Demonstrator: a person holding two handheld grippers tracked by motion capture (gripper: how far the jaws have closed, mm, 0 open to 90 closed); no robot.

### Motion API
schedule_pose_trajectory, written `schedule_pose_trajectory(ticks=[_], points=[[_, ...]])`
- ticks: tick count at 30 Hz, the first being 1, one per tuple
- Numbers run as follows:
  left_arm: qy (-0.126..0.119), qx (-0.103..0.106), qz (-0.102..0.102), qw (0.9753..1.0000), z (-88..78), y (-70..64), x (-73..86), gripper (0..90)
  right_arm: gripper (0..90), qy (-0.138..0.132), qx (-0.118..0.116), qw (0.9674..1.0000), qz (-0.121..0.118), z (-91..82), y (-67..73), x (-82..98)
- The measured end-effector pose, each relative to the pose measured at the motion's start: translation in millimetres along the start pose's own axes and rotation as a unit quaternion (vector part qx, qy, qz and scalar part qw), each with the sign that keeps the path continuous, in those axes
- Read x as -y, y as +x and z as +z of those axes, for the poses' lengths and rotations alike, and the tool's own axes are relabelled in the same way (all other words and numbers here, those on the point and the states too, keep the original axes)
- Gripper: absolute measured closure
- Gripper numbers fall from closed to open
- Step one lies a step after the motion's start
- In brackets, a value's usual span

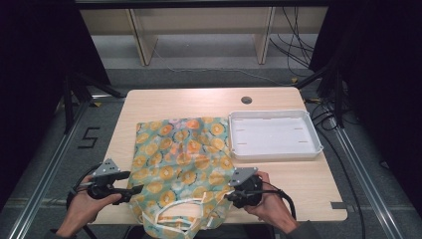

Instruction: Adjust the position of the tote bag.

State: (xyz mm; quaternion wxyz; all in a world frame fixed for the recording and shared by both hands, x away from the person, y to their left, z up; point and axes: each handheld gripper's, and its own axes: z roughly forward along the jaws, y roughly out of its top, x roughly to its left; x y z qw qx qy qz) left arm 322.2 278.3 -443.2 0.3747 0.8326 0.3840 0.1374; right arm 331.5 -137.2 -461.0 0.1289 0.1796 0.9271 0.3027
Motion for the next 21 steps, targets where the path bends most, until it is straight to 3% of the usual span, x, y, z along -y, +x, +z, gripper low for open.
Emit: schedule_pose_trajectory(ticks=[5,9,11,12,14,15,16,17,18,19,20,21], points=[[0.003,0.000,-0.006,1.0000,1.7,2.2,3.1,28.0,43.2,0.000,-0.021,0.9985,-0.051,-0.4,20.9,-2.5],[0.011,0.001,-0.001,0.9999,1.3,2.1,2.4,28.1,46.2,-0.012,-0.041,0.9956,-0.083,0.9,36.3,-7.0],[0.008,0.003,-0.012,0.9999,2.6,0.3,2.6,28.0,51.7,-0.002,-0.049,0.9951,-0.087,4.6,41.3,-9.0],[0.010,0.003,-0.003,0.9999,2.1,1.0,2.4,28.0,56.3,-0.003,-0.049,0.9929,-0.109,6.7,40.7,-10.2],[0.010,0.004,-0.003,0.9999,1.6,1.0,2.4,28.1,70.7,0.003,-0.056,0.9926,-0.107,6.6,44.7,-11.1],[0.003,0.004,-0.008,1.0000,2.3,0.5,2.5,28.0,80.4,0.002,-0.082,0.9910,-0.106,4.7,45.1,-12.2],[0.006,0.002,-0.006,1.0000,1.3,0.7,2.1,28.0,85.0,-0.010,-0.079,0.9902,-0.115,4.5,43.1,-13.2],[-0.008,0.002,-0.013,0.9999,2.8,-0.4,2.6,28.1,88.0,-0.021,-0.076,0.9881,-0.132,4.3,39.7,-14.9],[0.000,0.007,-0.008,0.9999,0.8,0.5,1.8,28.0,90.0,-0.025,-0.077,0.9872,-0.137,3.7,38.0,-15.9],[0.000,0.008,-0.012,0.9999,0.2,-0.2,1.4,28.0,90.0,-0.025,-0.075,0.9905,-0.112,1.4,37.3,-15.5],[-0.013,0.006,-0.015,0.9998,1.2,-1.2,1.8,28.0,90.0,-0.027,-0.080,0.9881,-0.128,2.4,33.1,-17.1],[-0.007,0.007,-0.009,0.9999,0.0,-0.5,1.5,28.0,90.0,-0.027,-0.078,0.9889,-0.123,2.9,31.3,-17.0]])
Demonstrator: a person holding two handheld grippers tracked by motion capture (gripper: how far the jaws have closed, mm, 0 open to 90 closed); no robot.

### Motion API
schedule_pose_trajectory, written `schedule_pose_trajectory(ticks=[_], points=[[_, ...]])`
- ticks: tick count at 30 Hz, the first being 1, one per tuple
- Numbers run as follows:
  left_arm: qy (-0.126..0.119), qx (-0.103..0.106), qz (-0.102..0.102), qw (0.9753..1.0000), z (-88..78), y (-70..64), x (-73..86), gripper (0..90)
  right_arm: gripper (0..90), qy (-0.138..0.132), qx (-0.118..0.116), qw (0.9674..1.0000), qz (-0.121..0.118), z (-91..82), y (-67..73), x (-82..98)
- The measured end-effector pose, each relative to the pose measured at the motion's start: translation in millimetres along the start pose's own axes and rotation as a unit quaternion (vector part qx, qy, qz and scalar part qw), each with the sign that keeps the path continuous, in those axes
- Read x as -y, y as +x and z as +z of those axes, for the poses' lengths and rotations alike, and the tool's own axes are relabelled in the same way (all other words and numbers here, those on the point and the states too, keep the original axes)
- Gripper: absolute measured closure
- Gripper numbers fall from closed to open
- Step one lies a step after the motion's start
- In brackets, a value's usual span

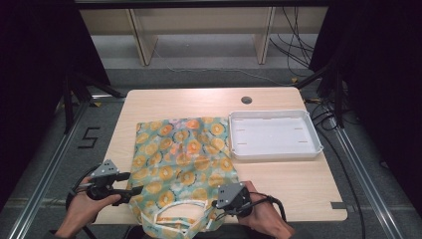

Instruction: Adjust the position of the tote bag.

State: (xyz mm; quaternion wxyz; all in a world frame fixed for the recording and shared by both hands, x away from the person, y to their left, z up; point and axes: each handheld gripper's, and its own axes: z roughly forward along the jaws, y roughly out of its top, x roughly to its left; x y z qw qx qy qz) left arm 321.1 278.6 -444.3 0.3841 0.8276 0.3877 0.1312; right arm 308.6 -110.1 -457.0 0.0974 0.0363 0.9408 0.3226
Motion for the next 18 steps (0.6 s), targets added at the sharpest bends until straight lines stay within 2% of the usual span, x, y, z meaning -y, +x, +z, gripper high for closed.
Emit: schedule_pose_trajectory(ticks=[2,3,5,7,8,9,10,12,13,14,16,18], points=[[0.002,0.004,-0.001,1.0000,-0.7,-0.4,0.1,27.9,90.0,-0.001,0.003,1.0000,0.006,-0.2,-2.3,1.3],[-0.001,0.005,-0.012,0.9999,-0.6,-2.2,0.2,27.9,90.0,-0.002,0.000,1.0000,0.009,-0.9,-3.6,1.6],[-0.004,0.008,-0.007,0.9999,-2.9,-4.1,-0.2,27.7,90.0,-0.011,0.001,0.9997,0.021,-2.4,-6.3,2.0],[-0.012,0.015,-0.001,0.9998,-5.5,-7.8,-1.4,27.4,90.0,-0.024,0.007,0.9987,0.045,-6.0,-10.4,1.8],[-0.026,0.022,-0.011,0.9994,-5.0,-11.7,-1.6,27.2,90.0,-0.036,0.009,0.9976,0.058,-8.3,-14.5,1.1],[-0.025,0.021,-0.012,0.9994,-6.2,-14.6,-1.7,26.8,90.0,-0.048,0.010,0.9973,0.055,-9.2,-19.3,0.1],[-0.022,0.029,-0.001,0.9993,-7.1,-15.2,-1.8,26.3,90.0,-0.051,0.015,0.9967,0.062,-10.6,-23.1,-0.5],[-0.032,0.032,-0.001,0.9990,-6.9,-21.9,-1.8,26.1,90.0,-0.058,0.024,0.9954,0.073,-12.1,-31.6,-0.8],[-0.024,0.038,0.015,0.9989,-8.5,-21.8,-2.5,26.0,90.0,-0.060,0.027,0.9947,0.079,-12.6,-35.6,-0.6],[-0.030,0.040,0.007,0.9987,-7.9,-24.6,-2.5,25.8,90.0,-0.062,0.031,0.9942,0.082,-12.3,-39.7,-0.4],[-0.029,0.044,0.006,0.9986,-8.9,-28.3,-2.4,25.7,90.0,-0.062,0.036,0.9921,0.103,-11.9,-46.0,0.7],[-0.023,0.051,0.024,0.9982,-10.2,-29.5,-2.3,25.6,90.0,-0.062,0.042,0.9911,0.110,-11.0,-52.1,2.1]])
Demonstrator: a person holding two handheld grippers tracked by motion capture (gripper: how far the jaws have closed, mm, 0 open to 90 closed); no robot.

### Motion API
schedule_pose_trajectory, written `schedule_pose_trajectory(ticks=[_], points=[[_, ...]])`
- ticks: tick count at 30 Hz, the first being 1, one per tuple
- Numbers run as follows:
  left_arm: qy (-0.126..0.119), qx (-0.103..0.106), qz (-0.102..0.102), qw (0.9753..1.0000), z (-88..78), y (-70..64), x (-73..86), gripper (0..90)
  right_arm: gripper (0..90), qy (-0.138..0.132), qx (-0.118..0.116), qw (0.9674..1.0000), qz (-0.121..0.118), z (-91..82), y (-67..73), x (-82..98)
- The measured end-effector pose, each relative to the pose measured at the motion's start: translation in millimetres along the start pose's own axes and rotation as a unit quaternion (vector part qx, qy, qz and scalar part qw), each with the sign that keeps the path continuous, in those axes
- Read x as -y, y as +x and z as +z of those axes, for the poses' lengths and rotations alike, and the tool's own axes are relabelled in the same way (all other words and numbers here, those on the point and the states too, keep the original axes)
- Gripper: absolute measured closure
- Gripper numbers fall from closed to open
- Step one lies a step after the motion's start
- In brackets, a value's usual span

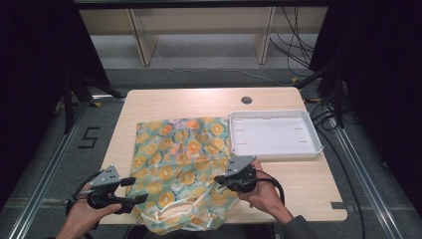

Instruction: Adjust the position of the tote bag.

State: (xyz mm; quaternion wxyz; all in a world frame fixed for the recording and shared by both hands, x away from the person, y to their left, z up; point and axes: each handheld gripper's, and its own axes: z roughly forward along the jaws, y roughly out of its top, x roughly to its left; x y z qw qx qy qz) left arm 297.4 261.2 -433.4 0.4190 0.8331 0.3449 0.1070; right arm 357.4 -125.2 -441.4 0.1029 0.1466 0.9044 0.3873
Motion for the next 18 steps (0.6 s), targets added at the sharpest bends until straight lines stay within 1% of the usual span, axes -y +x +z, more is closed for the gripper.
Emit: schedule_pose_trajectory(ticks=[1,2,3,4,5,7,9,10,11,12,13,14,15,16,18], points=[[-0.008,0.003,-0.017,0.9998,1.8,-3.8,1.0,25.5,90.0,-0.002,-0.001,1.0000,0.005,0.3,-2.3,0.0],[-0.006,0.007,-0.016,0.9998,2.5,-5.6,1.7,25.4,90.0,-0.001,0.003,0.9999,0.011,0.3,-4.1,0.0],[-0.001,0.007,-0.013,0.9999,3.0,-7.6,2.6,25.1,90.0,0.000,0.006,0.9999,0.013,0.5,-6.4,0.0],[0.006,0.014,-0.007,0.9999,3.9,-9.8,3.5,25.1,90.0,0.003,0.009,0.9998,0.018,0.3,-7.9,0.1],[0.003,0.020,-0.011,0.9997,7.1,-14.9,5.0,25.0,90.0,-0.002,0.011,0.9999,0.012,0.9,-10.3,-0.1],[0.010,0.028,0.001,0.9996,9.4,-19.7,6.4,24.7,90.0,-0.004,0.014,0.9997,0.022,0.5,-12.8,-0.2],[0.015,0.033,0.006,0.9993,11.8,-25.0,7.5,24.6,90.0,-0.004,0.016,0.9996,0.025,1.1,-15.6,-0.3],[0.016,0.041,0.010,0.9990,13.1,-27.2,7.8,24.4,90.0,-0.002,0.017,0.9995,0.027,1.0,-17.2,-0.5],[0.024,0.039,0.012,0.9989,13.7,-29.8,8.3,24.4,90.0,-0.001,0.020,0.9992,0.033,1.5,-17.9,-0.4],[0.021,0.044,0.011,0.9987,15.1,-32.2,9.0,24.3,90.0,-0.001,0.021,0.9992,0.035,1.9,-19.3,-0.5],[0.022,0.047,0.012,0.9986,16.6,-35.5,9.7,24.3,90.0,-0.002,0.021,0.9993,0.031,2.8,-20.7,-0.4],[0.029,0.047,0.025,0.9982,16.3,-35.6,9.6,24.2,90.0,0.001,0.023,0.9990,0.038,3.0,-21.4,-0.4],[0.032,0.050,0.021,0.9980,17.2,-37.5,10.2,24.1,90.0,0.000,0.023,0.9991,0.035,4.1,-22.7,-0.4],[0.030,0.052,0.020,0.9980,17.8,-39.7,10.8,24.0,90.0,0.002,0.024,0.9989,0.040,4.3,-22.9,-0.4],[0.033,0.052,0.023,0.9978,18.7,-41.7,11.8,23.3,90.0,0.002,0.027,0.9989,0.039,5.3,-24.8,-0.4]])
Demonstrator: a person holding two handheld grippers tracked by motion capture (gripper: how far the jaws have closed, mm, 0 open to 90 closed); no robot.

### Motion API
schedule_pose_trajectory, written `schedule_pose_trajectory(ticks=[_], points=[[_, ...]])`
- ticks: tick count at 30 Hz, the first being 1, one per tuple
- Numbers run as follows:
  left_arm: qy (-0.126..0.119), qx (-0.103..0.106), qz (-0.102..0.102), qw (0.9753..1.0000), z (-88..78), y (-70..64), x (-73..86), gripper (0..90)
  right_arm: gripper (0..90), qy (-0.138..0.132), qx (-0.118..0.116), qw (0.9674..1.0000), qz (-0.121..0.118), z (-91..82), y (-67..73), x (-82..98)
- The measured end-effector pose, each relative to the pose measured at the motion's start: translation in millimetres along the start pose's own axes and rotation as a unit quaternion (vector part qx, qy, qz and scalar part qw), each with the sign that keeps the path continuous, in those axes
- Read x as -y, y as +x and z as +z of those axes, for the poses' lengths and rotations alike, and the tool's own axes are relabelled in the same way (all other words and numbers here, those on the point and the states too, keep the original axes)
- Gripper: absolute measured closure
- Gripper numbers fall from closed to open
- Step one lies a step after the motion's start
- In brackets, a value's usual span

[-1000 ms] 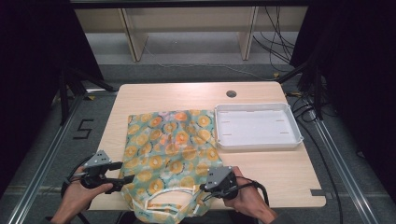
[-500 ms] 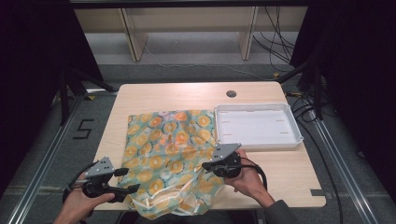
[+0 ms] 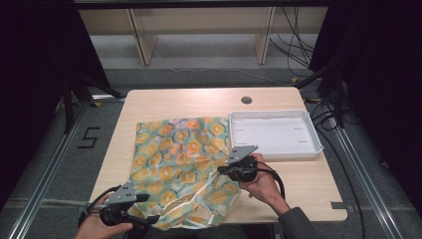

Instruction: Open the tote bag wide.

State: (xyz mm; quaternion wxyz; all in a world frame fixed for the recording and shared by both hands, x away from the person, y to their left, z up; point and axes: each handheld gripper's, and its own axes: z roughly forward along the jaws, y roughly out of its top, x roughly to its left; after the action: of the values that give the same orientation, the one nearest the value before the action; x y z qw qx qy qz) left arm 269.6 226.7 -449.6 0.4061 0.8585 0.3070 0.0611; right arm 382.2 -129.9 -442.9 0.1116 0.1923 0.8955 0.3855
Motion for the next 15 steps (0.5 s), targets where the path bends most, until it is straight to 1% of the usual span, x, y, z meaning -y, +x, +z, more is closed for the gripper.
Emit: schedule_pose_trajectory(ticks=[1,2,3,4,5,7,8,9,10,11,12,13,14,15], points=[[0.000,0.002,-0.002,1.0000,1.4,-2.4,0.6,23.3,90.0,0.001,0.000,1.0000,0.002,-0.1,-0.2,-0.1],[0.004,0.002,0.009,1.0000,1.4,-2.1,0.3,22.9,90.0,0.001,0.001,1.0000,0.006,0.0,-0.2,-0.3],[0.004,0.002,0.002,1.0000,2.5,-3.9,0.6,22.7,90.0,0.002,0.001,1.0000,0.006,-0.1,-0.4,-0.4],[-0.003,0.006,0.004,1.0000,4.1,-5.1,0.3,22.7,90.0,-0.002,0.004,1.0000,0.006,0.3,-0.6,-0.4],[0.003,0.003,0.001,1.0000,4.8,-6.0,0.5,22.5,90.0,-0.002,0.002,1.0000,0.004,0.3,-1.1,-0.4],[0.005,0.006,0.002,1.0000,8.2,-8.3,0.8,21.4,90.0,0.003,-0.003,1.0000,0.005,-0.4,-2.3,-0.9],[0.007,0.006,0.003,1.0000,9.7,-8.9,1.0,21.3,90.0,0.001,0.000,1.0000,0.006,0.2,-2.7,-0.6],[0.014,0.003,0.005,0.9999,12.1,-10.4,1.0,20.9,90.0,-0.001,0.003,1.0000,0.006,0.5,-3.1,-0.5],[0.012,0.003,0.006,0.9999,13.7,-11.2,0.9,20.5,90.0,-0.001,0.006,0.9999,0.015,0.5,-3.6,-0.5],[0.017,0.000,0.009,0.9998,15.2,-11.1,0.9,20.5,90.0,-0.001,0.003,0.9999,0.015,0.4,-4.2,-0.5],[0.014,0.001,0.015,0.9998,17.3,-11.4,0.8,20.5,90.0,0.003,0.001,0.9999,0.013,0.0,-5.3,-0.8],[0.029,-0.006,0.018,0.9994,18.0,-11.0,1.3,20.6,90.0,0.000,0.006,0.9999,0.014,0.9,-5.9,-0.8],[0.029,-0.003,0.016,0.9994,19.4,-11.7,1.6,20.7,90.0,-0.003,0.003,0.9999,0.015,0.8,-5.8,-1.4],[0.026,-0.006,0.009,0.9996,21.6,-12.6,1.6,20.9,90.0,-0.002,0.002,0.9999,0.014,0.8,-6.0,-1.7]])
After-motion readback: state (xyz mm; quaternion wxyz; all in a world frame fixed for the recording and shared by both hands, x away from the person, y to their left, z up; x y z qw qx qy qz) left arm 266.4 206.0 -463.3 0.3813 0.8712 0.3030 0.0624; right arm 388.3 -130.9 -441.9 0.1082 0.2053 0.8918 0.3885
